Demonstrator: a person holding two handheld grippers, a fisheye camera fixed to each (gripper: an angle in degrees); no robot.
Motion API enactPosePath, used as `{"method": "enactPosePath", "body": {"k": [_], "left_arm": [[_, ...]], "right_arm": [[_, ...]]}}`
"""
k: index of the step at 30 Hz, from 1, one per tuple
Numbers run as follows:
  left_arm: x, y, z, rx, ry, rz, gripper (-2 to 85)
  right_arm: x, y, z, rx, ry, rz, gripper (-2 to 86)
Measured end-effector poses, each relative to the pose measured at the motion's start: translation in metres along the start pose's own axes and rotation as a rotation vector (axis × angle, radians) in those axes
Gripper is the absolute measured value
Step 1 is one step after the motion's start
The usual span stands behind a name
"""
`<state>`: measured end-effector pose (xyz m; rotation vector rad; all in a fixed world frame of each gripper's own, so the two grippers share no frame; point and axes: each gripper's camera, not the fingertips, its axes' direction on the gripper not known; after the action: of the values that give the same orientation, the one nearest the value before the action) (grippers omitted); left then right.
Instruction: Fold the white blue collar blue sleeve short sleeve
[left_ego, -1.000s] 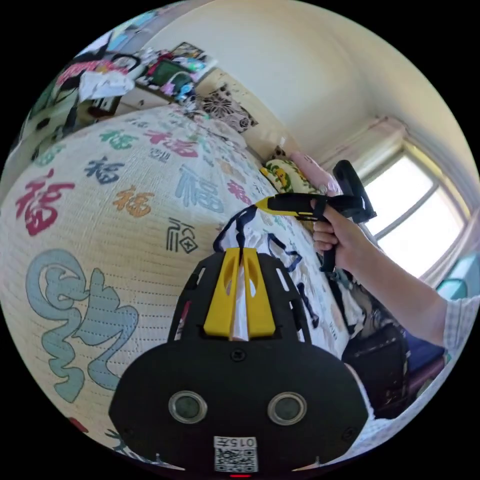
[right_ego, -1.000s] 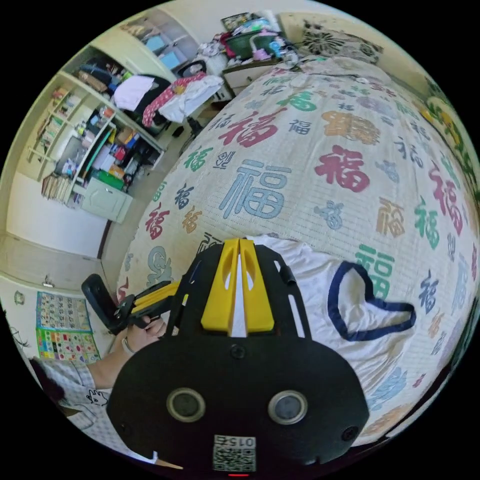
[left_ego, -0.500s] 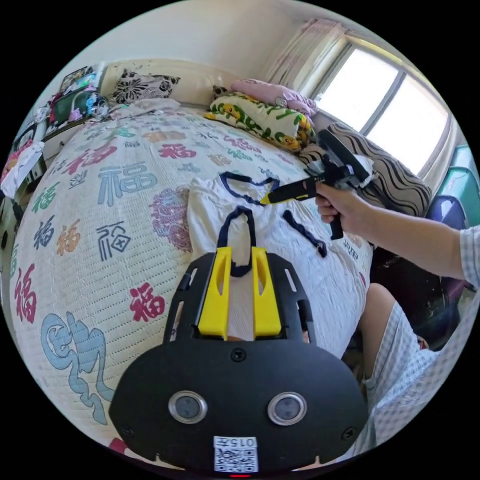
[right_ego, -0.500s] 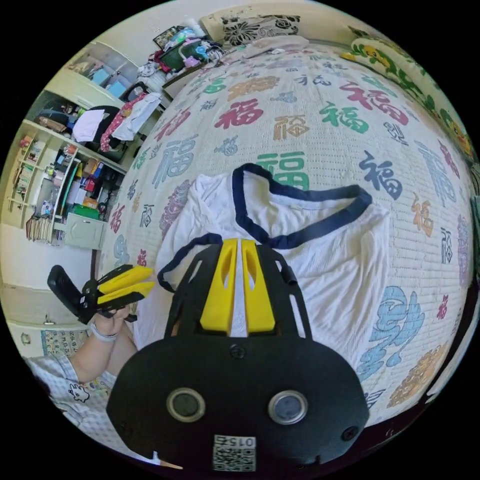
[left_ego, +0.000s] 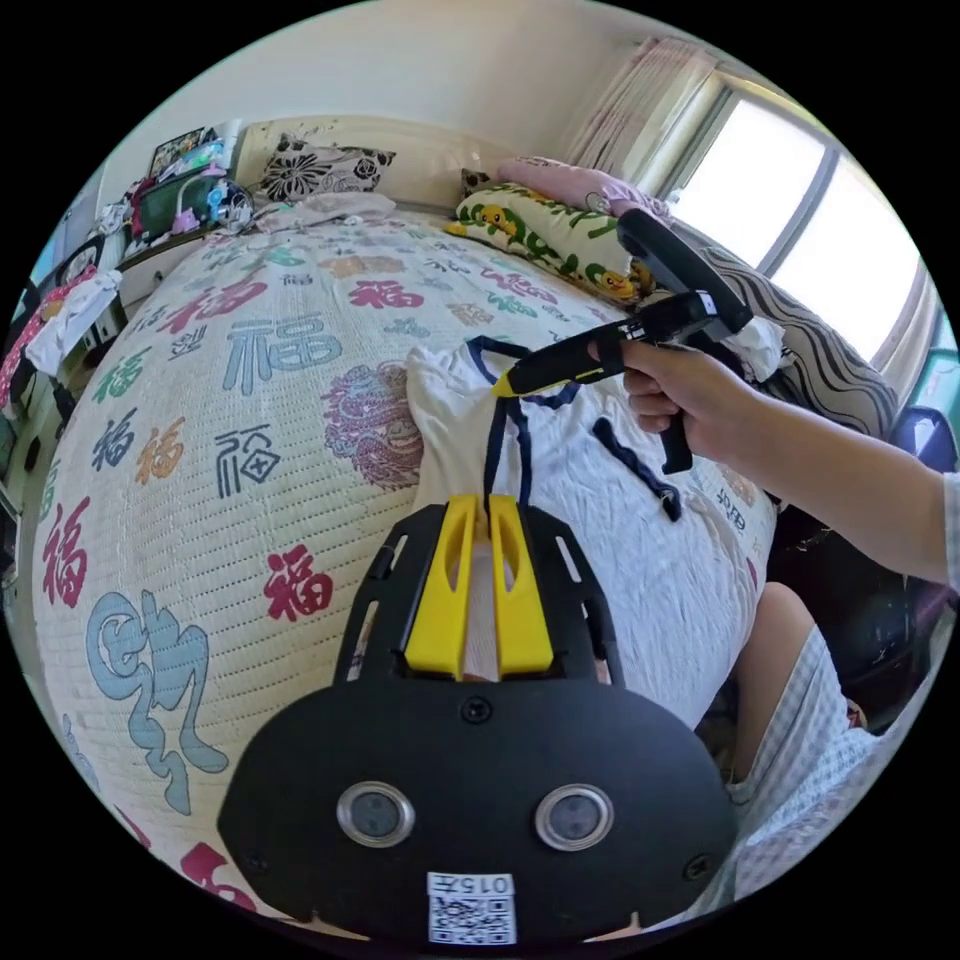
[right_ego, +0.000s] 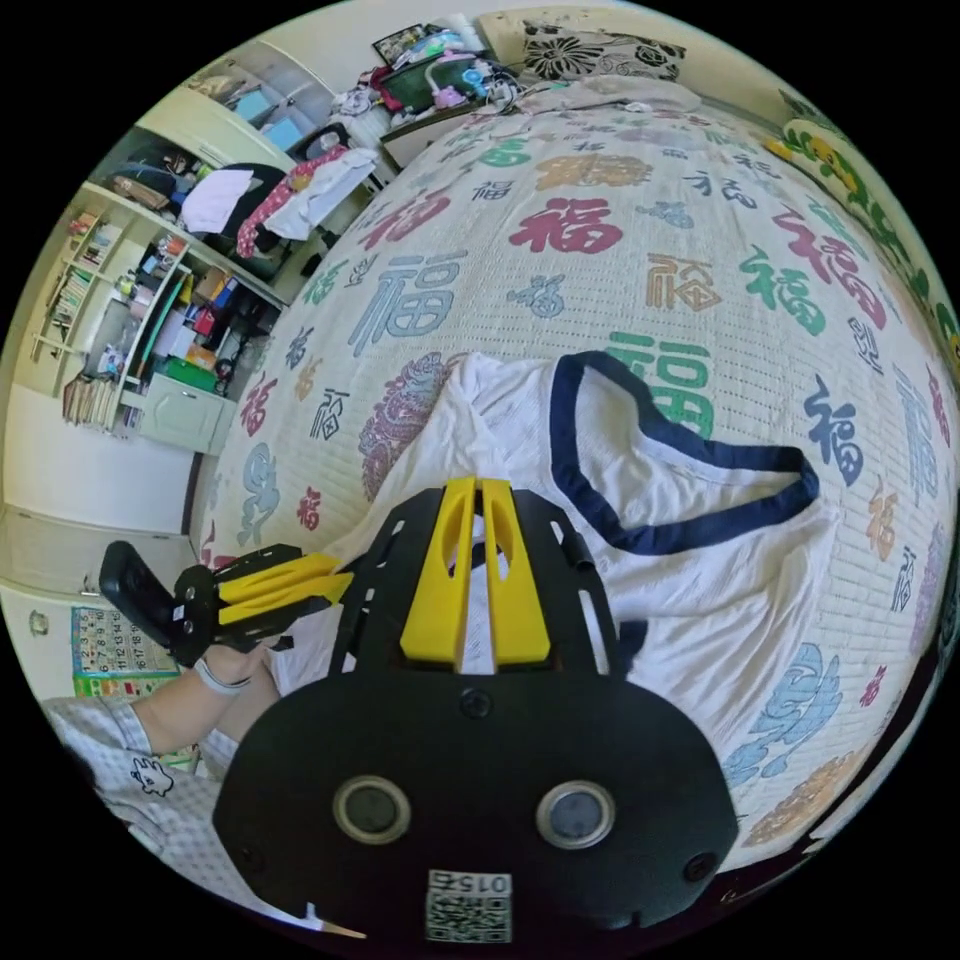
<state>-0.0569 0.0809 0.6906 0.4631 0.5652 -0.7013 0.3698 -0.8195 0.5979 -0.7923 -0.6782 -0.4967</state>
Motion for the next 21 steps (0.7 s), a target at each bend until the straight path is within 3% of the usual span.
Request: {"method": "enactPosePath", "body": {"k": [3, 7, 13, 17, 21], "left_arm": [[0.018, -0.001, 0.005, -0.017, 0.003, 0.065, 1.8], [0.032, -0.005, 0.042, -0.187, 0.028, 0.112, 4.9], [0.045, -0.019, 0.027, -0.138, 0.019, 0.120, 7.1], [0.049, -0.030, 0.033, -0.139, -0.003, 0.111, 7.2], [0.048, -0.041, 0.058, -0.301, 0.040, 0.080, 7.3]], "right_arm": [[0.017, 0.018, -0.014, 0.012, -0.025, 0.005, 0.1], [0.034, 0.035, 0.000, -0.152, -0.007, -0.034, 1.2], [0.039, 0.050, -0.027, -0.013, 0.043, -0.074, 1.3], [0.051, 0.055, -0.017, -0.118, 0.069, -0.059, -0.7], [0.071, 0.067, -0.030, -0.106, 0.000, -0.023, -0.5]]}}
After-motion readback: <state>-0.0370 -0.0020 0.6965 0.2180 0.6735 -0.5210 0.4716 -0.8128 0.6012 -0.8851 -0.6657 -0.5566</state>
